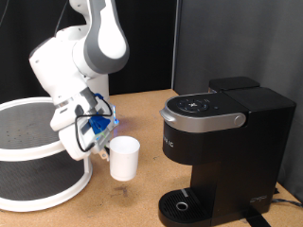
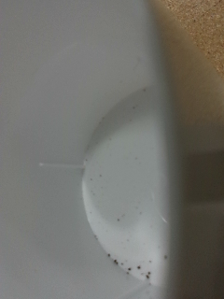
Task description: Make a cup of coffee with the keurig machine
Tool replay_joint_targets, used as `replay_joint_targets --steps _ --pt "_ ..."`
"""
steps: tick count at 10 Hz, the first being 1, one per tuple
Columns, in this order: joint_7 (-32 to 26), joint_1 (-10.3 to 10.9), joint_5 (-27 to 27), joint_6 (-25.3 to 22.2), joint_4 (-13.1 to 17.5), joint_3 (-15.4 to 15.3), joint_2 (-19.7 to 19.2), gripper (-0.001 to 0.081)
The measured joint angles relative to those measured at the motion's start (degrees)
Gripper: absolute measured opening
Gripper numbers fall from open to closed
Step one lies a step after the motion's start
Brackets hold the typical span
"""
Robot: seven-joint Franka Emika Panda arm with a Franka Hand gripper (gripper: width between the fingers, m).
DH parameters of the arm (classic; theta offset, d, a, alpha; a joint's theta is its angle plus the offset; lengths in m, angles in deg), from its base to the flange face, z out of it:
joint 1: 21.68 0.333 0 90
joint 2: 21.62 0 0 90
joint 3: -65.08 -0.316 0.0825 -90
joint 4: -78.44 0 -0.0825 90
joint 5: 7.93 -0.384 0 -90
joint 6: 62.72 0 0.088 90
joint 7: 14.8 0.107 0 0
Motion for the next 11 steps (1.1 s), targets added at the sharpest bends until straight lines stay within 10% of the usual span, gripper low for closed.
replay_joint_targets --steps 11 --pt "-17.9 1.3 -25.3 -2.2 6.8 -6.8 -11.9 0.0068"
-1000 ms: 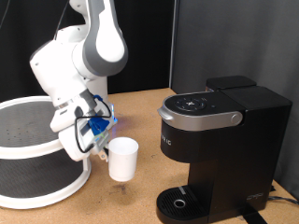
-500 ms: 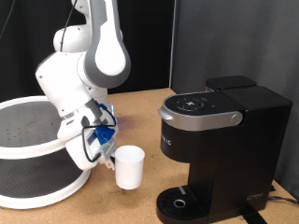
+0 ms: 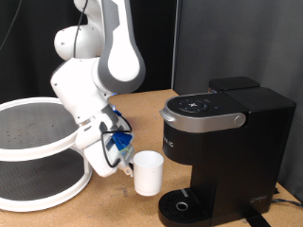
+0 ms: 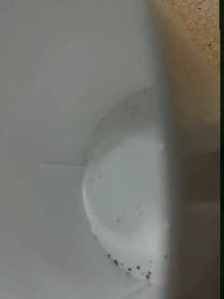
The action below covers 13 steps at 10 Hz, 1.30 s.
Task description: Make a cup of coffee with the keurig machine
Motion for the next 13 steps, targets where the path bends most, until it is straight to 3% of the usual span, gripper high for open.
replay_joint_targets --steps 4,8,13 --pt "-0.6 0.8 -4.0 0.3 2.1 -3.7 -2.7 0.0068" --pt "-5.4 1.2 -10.5 1.5 2.4 -6.5 -4.2 0.0068" --pt "-7.9 1.3 -15.9 2.3 4.3 -8.6 -7.2 0.0068"
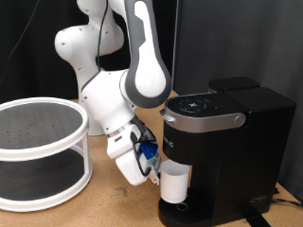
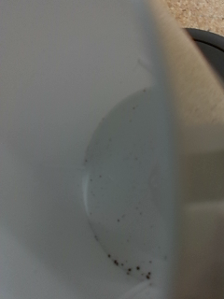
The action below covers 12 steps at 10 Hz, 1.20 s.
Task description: Make a cup of coffee with the keurig machine
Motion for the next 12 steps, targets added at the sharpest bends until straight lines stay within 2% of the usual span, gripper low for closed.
replay_joint_targets --steps 6,7,8,9,10,11,12 --pt "0.0 -0.1 -1.0 0.0 2.1 -0.1 -1.1 0.0068" --pt "0.0 -0.1 -1.0 0.0 2.2 -0.1 -1.2 0.0116" --pt "0.0 -0.1 -1.0 0.0 2.2 -0.1 -1.2 0.0116" --pt "0.0 -0.1 -1.0 0.0 2.2 -0.1 -1.2 0.0313" --pt "0.2 -0.1 -0.8 0.0 2.2 -0.1 -1.2 0.0313" --pt "0.3 -0.2 -0.8 0.0 2.2 0.0 -1.2 0.0498" --pt "0.6 -0.3 0.0 0.1 2.0 0.2 -1.1 0.0498"
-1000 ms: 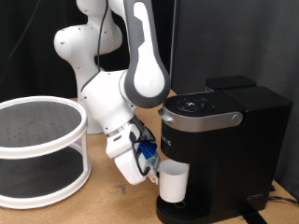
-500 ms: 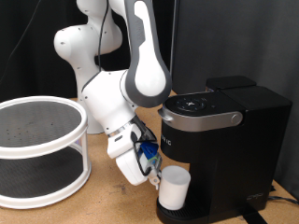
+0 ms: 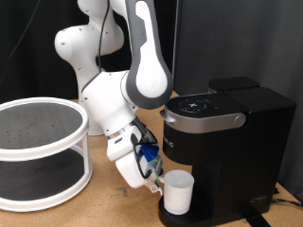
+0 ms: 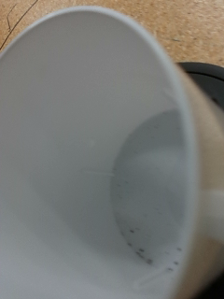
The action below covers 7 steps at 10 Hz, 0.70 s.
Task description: Make a cup of coffee with the keurig machine
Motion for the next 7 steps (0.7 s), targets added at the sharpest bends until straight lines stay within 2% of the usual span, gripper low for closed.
replay_joint_targets --steps 1,2,3,6,7 --pt "1.4 -0.3 2.6 0.0 -0.7 0.4 0.4 0.0681" --pt "3.2 -0.6 6.2 -0.3 -1.8 1.2 1.2 0.0681" --pt "5.0 -1.3 9.8 -1.2 -3.2 2.1 2.5 0.0781" --pt "10.3 -3.3 20.8 -4.8 -7.6 5.1 7.9 0.0805" --pt "10.0 -3.3 19.9 -4.5 -7.5 4.9 7.7 0.0805"
